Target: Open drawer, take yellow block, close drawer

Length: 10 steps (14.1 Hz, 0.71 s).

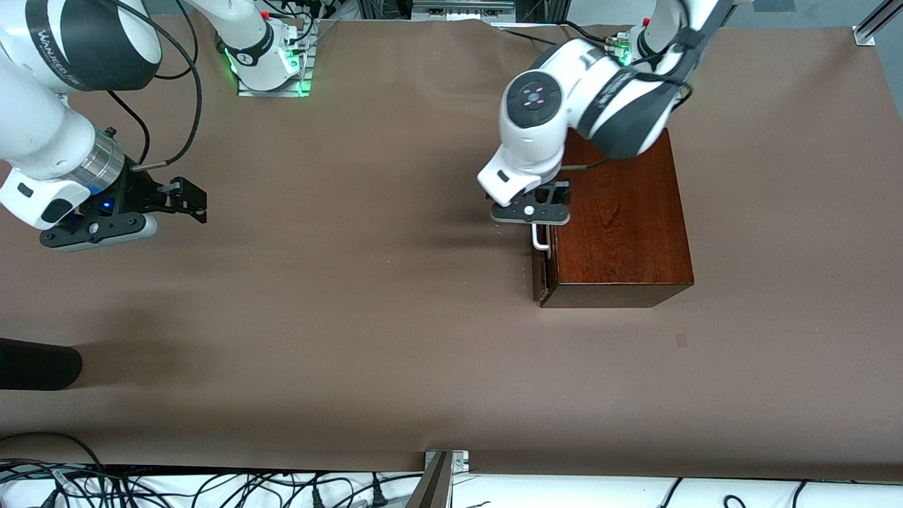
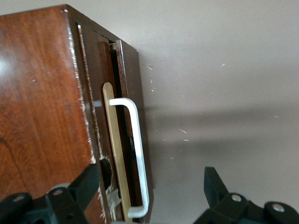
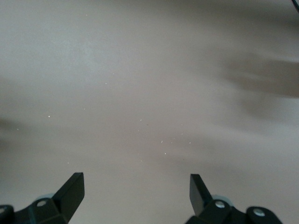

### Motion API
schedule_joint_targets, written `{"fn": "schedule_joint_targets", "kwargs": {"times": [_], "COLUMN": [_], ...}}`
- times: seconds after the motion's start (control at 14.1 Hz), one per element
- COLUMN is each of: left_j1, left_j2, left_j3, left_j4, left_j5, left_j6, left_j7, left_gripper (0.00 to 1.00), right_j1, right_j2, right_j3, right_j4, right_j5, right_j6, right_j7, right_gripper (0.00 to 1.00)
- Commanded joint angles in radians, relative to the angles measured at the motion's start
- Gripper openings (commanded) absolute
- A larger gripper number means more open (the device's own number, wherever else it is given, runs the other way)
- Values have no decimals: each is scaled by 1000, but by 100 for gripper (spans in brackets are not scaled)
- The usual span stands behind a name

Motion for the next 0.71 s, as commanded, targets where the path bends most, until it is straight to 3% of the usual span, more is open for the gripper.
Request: {"fn": "schedule_joint_targets", "kwargs": {"times": [0.0, 0.5, 0.64], "left_j1": [-10, -25, -25], "left_j2": [22, 66, 91], "left_j3": [1, 3, 2], "left_j4": [-20, -42, -43], "left_j5": [56, 65, 125], "left_j6": [6, 33, 55], "left_j7": [-19, -59, -65], "left_gripper": [100, 100, 100], "right_j1": [-4, -4, -4], "right_j2": [-7, -7, -7], "right_j3": [1, 1, 1], "right_j4": [4, 4, 4], "right_j5": [24, 24, 24], "right_j6": [-14, -14, -14], "right_j7": [-18, -18, -18], "right_gripper": [100, 100, 100]}}
